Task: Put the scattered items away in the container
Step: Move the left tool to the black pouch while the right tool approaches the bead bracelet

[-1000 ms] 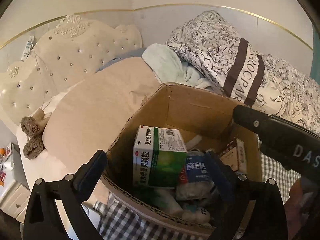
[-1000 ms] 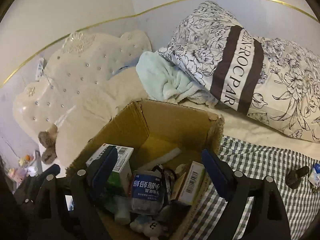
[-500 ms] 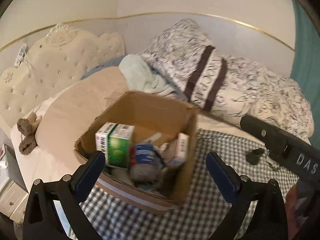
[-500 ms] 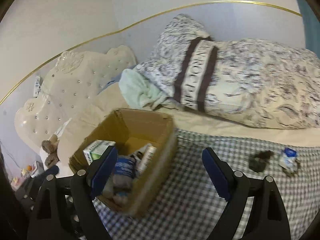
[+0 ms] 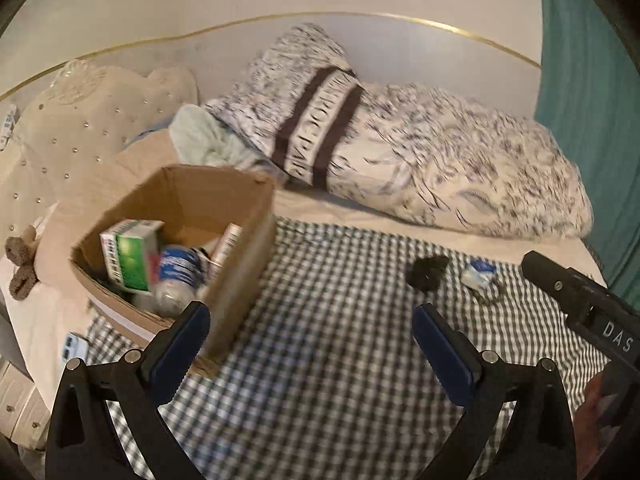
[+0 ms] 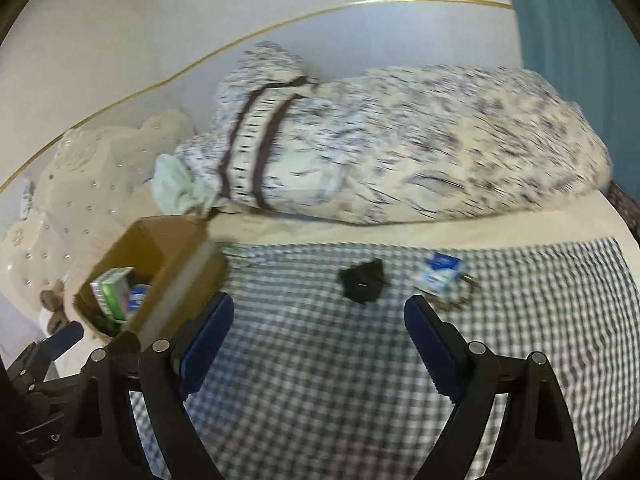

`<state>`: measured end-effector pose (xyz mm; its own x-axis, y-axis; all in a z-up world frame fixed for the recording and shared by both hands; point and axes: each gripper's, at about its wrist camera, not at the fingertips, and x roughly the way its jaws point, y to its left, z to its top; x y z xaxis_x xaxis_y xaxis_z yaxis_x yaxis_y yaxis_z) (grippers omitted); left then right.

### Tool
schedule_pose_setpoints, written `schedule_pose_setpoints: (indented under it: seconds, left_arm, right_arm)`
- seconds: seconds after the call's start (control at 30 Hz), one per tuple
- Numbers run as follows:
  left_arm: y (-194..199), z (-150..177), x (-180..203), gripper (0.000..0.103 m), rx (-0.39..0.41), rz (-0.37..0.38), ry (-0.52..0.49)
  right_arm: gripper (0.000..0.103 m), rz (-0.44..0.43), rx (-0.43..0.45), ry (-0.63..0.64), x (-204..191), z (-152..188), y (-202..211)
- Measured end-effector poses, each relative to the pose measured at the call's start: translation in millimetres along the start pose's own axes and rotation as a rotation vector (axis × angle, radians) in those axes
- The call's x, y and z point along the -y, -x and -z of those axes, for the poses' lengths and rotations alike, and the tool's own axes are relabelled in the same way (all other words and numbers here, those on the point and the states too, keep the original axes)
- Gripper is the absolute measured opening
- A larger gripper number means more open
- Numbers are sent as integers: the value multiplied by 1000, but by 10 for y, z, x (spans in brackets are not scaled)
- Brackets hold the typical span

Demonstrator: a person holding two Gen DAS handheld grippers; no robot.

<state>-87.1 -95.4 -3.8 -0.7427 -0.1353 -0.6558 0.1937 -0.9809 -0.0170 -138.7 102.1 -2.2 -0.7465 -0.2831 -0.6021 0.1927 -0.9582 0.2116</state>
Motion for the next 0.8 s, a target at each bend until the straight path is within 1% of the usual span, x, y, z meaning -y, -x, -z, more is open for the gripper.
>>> schedule_pose_setpoints:
  seconds: [0.13,0.27,0.37,0.43,0.63,0.8]
  left_arm:
    - [-123,84,267,103,-28,0,-41]
    - [-233,166,439,103,-30,7,-79]
    - [-374,199,560,103,-41,28,-93]
    - [-492,211,651,103,-56,50,-94]
    - [-931,219,965,103,-105,115,-111]
    - [-1315,242,1119,103,-145,137,-127]
  right_arm:
    - [88,35,7,-11,335,99,-4]
    - [88,74,10,-6,687,221,-76]
    - [88,128,-11,-35,972,334,-184]
    - [88,138,-34,-64,1147,405,-269]
    - [88,168,-78,-92,1416,494,-525]
    - [88,187,-113,-99,1488,504,-845]
